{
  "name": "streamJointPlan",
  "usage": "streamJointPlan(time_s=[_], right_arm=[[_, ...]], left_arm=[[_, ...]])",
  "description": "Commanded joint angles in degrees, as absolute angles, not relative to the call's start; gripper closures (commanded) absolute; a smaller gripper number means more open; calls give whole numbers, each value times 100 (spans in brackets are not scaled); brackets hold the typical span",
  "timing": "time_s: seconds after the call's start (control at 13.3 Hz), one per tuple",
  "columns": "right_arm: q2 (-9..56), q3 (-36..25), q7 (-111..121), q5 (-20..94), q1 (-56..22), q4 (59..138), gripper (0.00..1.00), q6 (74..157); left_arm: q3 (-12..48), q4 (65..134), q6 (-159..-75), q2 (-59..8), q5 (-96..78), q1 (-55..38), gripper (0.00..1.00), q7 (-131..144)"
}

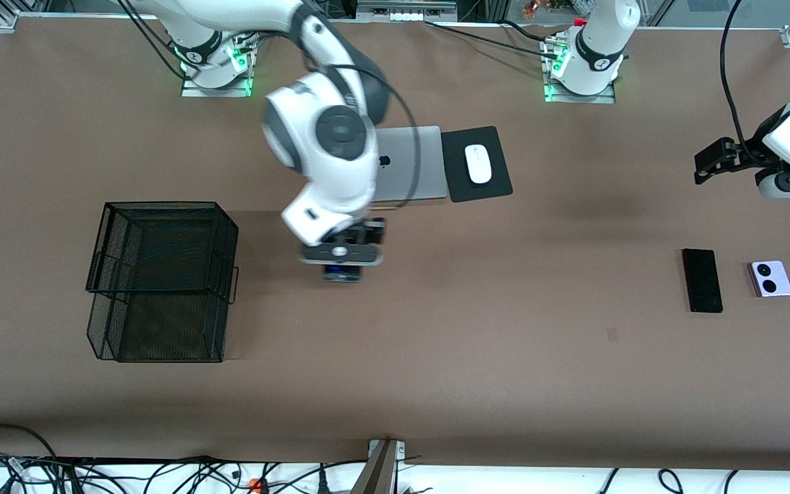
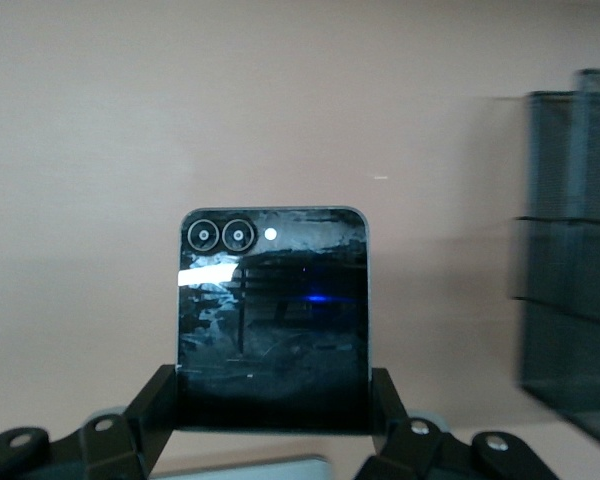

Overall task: Place phones with both arms
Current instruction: 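Lift the flip phone with the right gripper toward the mesh organizer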

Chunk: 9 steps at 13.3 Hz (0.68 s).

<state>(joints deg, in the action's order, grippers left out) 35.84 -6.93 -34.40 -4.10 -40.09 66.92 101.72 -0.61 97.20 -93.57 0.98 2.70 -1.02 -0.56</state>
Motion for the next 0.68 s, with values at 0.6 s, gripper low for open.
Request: streamJointPlan(time_s=[0.6], right_arm=[[202, -3531, 902, -264, -3656, 12399, 92, 12698]], left_arm=[[-123, 9598, -9342, -384, 272, 351, 0, -193]])
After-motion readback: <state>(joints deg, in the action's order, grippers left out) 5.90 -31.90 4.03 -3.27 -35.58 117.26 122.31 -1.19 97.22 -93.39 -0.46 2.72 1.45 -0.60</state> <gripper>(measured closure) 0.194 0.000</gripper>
